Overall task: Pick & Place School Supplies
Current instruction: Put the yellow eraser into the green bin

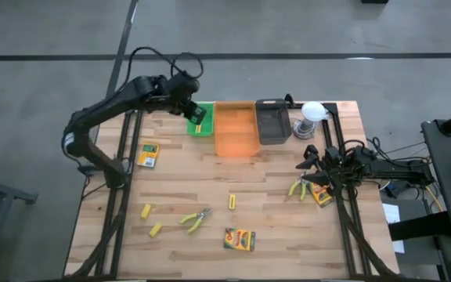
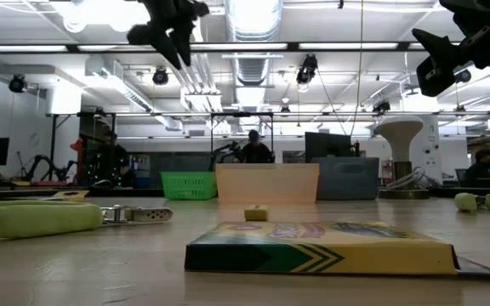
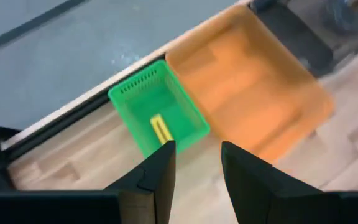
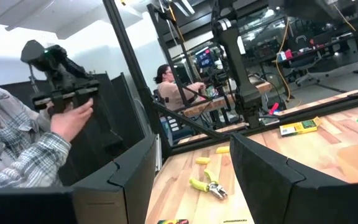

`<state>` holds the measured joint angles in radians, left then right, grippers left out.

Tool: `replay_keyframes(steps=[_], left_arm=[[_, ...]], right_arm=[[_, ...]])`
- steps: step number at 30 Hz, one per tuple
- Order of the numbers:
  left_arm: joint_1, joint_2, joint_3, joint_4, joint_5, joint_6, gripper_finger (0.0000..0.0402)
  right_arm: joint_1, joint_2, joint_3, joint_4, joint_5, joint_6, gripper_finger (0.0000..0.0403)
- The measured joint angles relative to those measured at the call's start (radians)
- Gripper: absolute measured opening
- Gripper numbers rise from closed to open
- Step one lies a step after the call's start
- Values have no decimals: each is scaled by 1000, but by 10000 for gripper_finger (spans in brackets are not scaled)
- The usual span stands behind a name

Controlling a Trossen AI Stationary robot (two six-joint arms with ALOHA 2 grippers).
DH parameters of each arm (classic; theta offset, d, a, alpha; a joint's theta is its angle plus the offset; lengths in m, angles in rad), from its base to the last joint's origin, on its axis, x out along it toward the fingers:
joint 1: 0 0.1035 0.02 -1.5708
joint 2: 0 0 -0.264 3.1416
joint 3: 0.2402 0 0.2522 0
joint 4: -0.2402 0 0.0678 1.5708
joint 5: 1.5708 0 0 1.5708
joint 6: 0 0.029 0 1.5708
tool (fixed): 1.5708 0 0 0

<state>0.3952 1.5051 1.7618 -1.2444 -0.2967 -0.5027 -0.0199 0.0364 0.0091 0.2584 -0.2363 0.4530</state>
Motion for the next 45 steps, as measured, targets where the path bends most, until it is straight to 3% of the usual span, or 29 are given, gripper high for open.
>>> replay_keyframes(steps=[5,14,17,27,34,45], left_arm=[[-119,-40,-1,-44,-59,-28,133],[-454,-67,-8,-86,-327,-165,133],[-544,-68,-17,-107,-364,-222,133],[-769,-72,-87,-161,-374,-423,133],[-904,-77,-214,-242,-363,-697,133],[-1010,-189,-437,-261,-202,-1075,133]], right_arm=[[0,0,0,0,0,0,201],[0,0,0,0,0,0,201],[0,0,0,0,0,0,201],[0,0,0,0,0,0,201],[0,0,0,0,0,0,201],[0,0,0,0,0,0,201]])
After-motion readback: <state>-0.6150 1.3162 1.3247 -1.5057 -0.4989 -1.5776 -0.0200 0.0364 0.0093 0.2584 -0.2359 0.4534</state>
